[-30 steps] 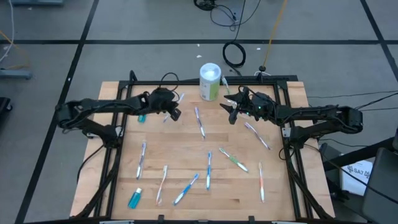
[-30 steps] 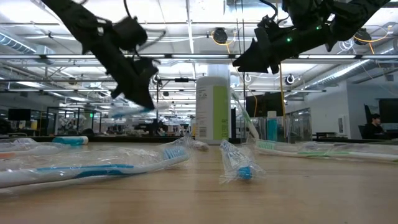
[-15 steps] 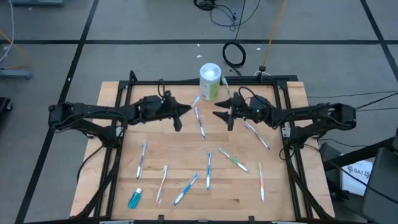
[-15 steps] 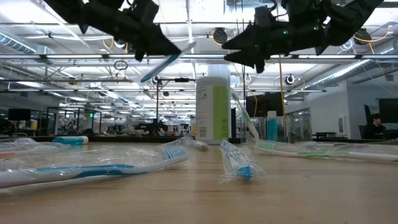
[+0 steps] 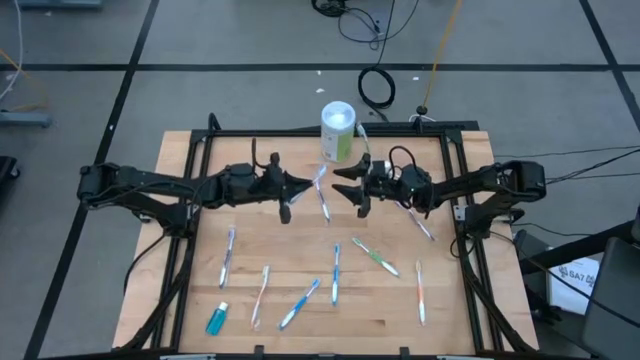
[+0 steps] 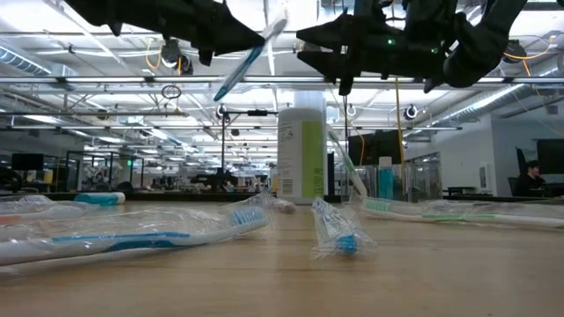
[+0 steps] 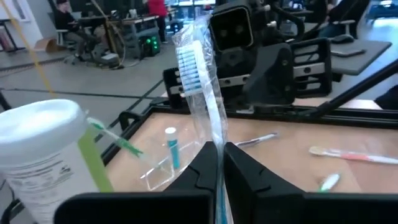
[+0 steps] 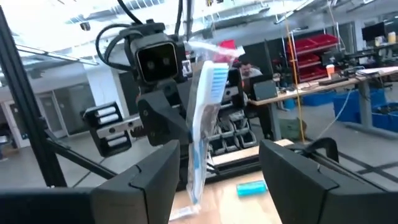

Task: Pick & Place toothbrushing station
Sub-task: Put the top blue toothbrush into the transparent organizer

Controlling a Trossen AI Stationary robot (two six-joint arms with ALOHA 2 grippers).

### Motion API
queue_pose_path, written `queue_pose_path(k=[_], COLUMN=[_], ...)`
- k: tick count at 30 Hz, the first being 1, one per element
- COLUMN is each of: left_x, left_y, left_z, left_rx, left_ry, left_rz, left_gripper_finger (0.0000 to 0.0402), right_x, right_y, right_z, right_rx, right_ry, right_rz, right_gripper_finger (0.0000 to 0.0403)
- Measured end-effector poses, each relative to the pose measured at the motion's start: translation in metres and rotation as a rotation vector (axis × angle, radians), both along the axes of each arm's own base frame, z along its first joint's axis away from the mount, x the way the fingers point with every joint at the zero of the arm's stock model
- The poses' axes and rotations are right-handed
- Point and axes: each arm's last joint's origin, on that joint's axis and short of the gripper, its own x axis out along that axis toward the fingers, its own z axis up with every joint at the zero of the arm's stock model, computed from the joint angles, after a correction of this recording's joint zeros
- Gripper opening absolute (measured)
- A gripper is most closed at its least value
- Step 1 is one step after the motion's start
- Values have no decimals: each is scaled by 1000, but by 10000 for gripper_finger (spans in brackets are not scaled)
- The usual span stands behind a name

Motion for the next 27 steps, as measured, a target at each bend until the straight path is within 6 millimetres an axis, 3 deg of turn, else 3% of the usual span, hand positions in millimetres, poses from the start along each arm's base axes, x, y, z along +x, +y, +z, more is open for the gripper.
queue_pose_path(k=[8,20,27], left_x=[9,20,21], left_y=[-12,-12,-13], left_z=[3,-8,-8], left_rx=[-1,-47,-53], left_ry=[-102,-114,-122], left_rz=[-51,-52,-68], left_gripper_finger=[3,1,1], right_x=[13,22,22], right_y=[16,27,26], right_z=[16,22,22], right_rx=[-67,-139,-147], right_ry=[-4,23,23], right_rz=[112,106,100], right_gripper_finger=[212,211,170])
